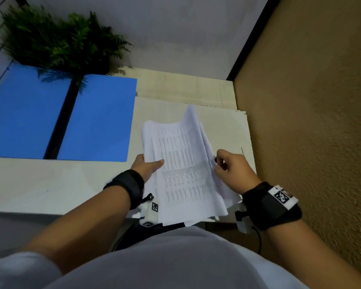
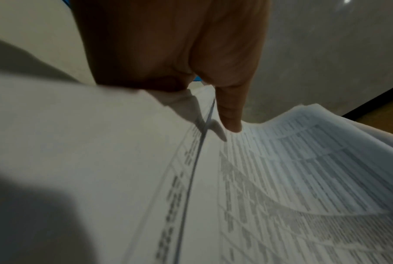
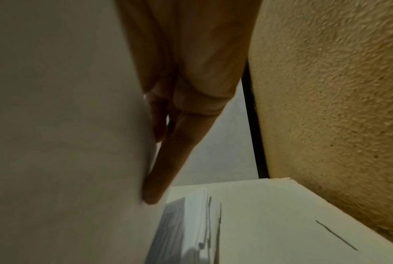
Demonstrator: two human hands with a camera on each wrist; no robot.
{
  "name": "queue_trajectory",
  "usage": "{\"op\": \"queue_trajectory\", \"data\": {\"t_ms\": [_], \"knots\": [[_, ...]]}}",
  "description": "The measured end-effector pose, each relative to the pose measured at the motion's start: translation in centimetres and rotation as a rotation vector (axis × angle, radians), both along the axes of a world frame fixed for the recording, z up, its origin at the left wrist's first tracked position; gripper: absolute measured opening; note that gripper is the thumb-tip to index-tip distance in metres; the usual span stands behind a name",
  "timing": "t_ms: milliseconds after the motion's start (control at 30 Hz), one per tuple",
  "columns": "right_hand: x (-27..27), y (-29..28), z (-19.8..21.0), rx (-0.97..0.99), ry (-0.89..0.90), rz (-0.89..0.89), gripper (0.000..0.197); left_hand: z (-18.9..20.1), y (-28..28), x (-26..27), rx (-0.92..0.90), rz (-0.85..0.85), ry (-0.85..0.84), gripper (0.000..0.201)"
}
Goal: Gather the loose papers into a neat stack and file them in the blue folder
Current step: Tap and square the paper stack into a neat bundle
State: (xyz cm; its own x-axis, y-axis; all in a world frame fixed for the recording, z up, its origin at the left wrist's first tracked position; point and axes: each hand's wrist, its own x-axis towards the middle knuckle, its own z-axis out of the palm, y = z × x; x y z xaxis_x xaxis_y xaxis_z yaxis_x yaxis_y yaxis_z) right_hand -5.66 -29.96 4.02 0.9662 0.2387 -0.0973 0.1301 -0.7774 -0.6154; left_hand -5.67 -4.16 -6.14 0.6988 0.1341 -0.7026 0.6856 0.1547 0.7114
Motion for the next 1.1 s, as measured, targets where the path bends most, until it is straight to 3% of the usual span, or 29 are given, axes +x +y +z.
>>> {"op": "queue_trajectory", "data": {"t_ms": [133,200,400,500,567,633,733,833,933,1000,1100], "knots": [[0.4,-0.2,1.0,0.044,-0.04,-0.108,0.02,-0.4,-0.5,-0.2,0.096,-0.042,-0.005,0.065],[0.5,-0.5,1.4,0.025,-0.038,-0.119,0.014,-0.4,-0.6,-0.2,0.176,-0.059,-0.003,0.061],[0.5,-2.6,7.2,-0.028,-0.468,-0.229,0.038,0.2,-0.6,0.3,0.307,-0.147,-0.004,0.042],[0.6,-3.0,9.8,0.09,-0.584,-0.253,0.036,0.6,-0.6,0.3,0.364,-0.2,-0.025,0.039],[0.9,-2.7,9.3,0.26,-0.48,-0.299,0.035,0.9,-0.7,0.5,0.368,-0.216,-0.008,0.04],[1.0,-2.0,6.6,0.346,-0.262,-0.357,0.036,1.1,-0.6,0.6,0.369,-0.227,0.022,0.048],[0.4,-0.6,0.3,0.257,0.103,-0.38,0.039,0.0,0.1,1.1,0.272,-0.185,-0.005,0.068],[-0.6,0.5,-5.3,0.177,0.273,-0.346,0.045,-1.2,0.2,1.3,0.111,-0.095,-0.005,0.096],[-1.3,1.0,-9.0,-0.025,0.406,-0.351,0.081,-2.7,0.0,1.5,-0.023,-0.067,0.039,0.128],[-1.1,1.3,-10.2,-0.16,0.424,-0.385,0.081,-2.4,-0.6,1.1,-0.081,-0.054,0.009,0.121],[-1.1,2.0,-10.9,-0.013,0.461,-0.417,0.056,-1.8,-1.7,-0.2,-0.059,-0.05,-0.068,0.084]]}}
